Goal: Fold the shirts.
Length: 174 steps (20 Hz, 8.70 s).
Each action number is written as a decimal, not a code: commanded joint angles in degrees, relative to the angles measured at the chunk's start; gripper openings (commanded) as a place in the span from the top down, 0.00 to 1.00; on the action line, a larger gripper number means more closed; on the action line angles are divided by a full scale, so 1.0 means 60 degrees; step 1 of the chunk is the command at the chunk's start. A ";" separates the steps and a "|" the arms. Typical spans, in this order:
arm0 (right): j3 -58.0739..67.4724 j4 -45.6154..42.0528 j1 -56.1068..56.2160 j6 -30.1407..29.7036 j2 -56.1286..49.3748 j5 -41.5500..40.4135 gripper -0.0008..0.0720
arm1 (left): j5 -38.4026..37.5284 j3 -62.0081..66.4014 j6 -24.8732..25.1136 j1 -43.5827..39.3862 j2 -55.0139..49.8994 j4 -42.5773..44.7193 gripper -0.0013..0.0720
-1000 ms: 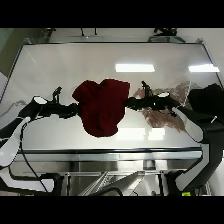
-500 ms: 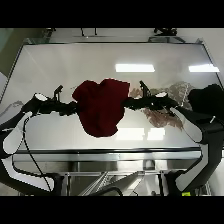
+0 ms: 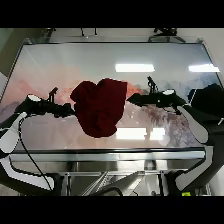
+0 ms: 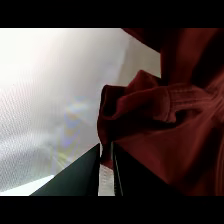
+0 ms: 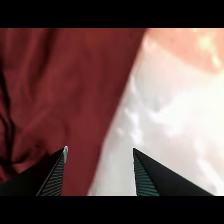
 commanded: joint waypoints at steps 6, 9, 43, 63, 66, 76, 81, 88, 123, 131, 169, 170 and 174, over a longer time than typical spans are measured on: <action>0.0062 0.0729 0.1158 0.0047 -0.0794 -0.0087 0.33 | -0.0423 0.0011 0.0036 0.0073 0.0007 -0.0171 0.81; 0.0200 0.1093 0.1432 -0.0036 -0.0805 -0.0106 0.43 | -0.0444 0.0011 0.0503 0.0076 0.0007 -0.1242 0.82; 0.6178 -0.4291 0.0984 0.3333 0.3468 0.1865 0.96 | -0.1239 0.3767 -0.0379 -0.0597 0.6921 -0.0725 0.97; 0.5490 -0.4058 0.0980 0.3464 -0.0688 0.2896 0.96 | -0.1013 0.1832 -0.0678 -0.1920 0.1661 -0.0772 0.08; 0.5464 -0.4051 0.0980 0.3464 -0.0685 0.2900 0.96 | 0.1654 0.1016 -0.0678 -0.3526 0.1515 -0.1111 0.09; 0.5464 -0.4371 0.0852 0.3453 -0.0681 0.3603 0.96 | 0.4605 0.3570 -0.0645 -0.6218 -0.1519 -0.1209 0.36; 0.5468 -0.4397 0.0401 0.3435 -0.0641 0.3723 0.96 | 0.2368 0.4488 -0.1541 -0.5289 -0.1679 0.0047 0.36; 0.5468 -0.4371 0.0346 0.3428 -0.0645 0.3716 0.96 | 0.1020 0.4597 -0.2422 -0.4466 -0.1490 0.0259 0.21; 0.5468 -0.4047 0.0208 0.3413 0.0525 0.3639 0.96 | 0.1668 0.4594 -0.1814 -0.3614 0.0856 0.1512 0.97; 0.5486 0.0783 0.0171 -0.0674 0.3898 0.2681 0.96 | 0.2040 0.4619 -0.1308 -0.3774 0.5122 0.1512 0.97; 0.5927 -0.1832 -0.3140 0.2222 -0.1228 0.6091 0.54 | -0.3876 0.5468 -0.3242 0.0361 0.1443 0.2007 0.36; 0.5577 -0.1829 -0.3162 0.2218 -0.1224 0.6339 0.54 | -0.3865 0.4295 -0.3377 0.0517 0.1985 0.2000 0.36; 0.3836 -0.1716 -0.3187 0.2138 -0.1213 0.6940 0.54 | -0.3585 -0.1122 -0.3381 0.0790 0.4626 0.2022 0.36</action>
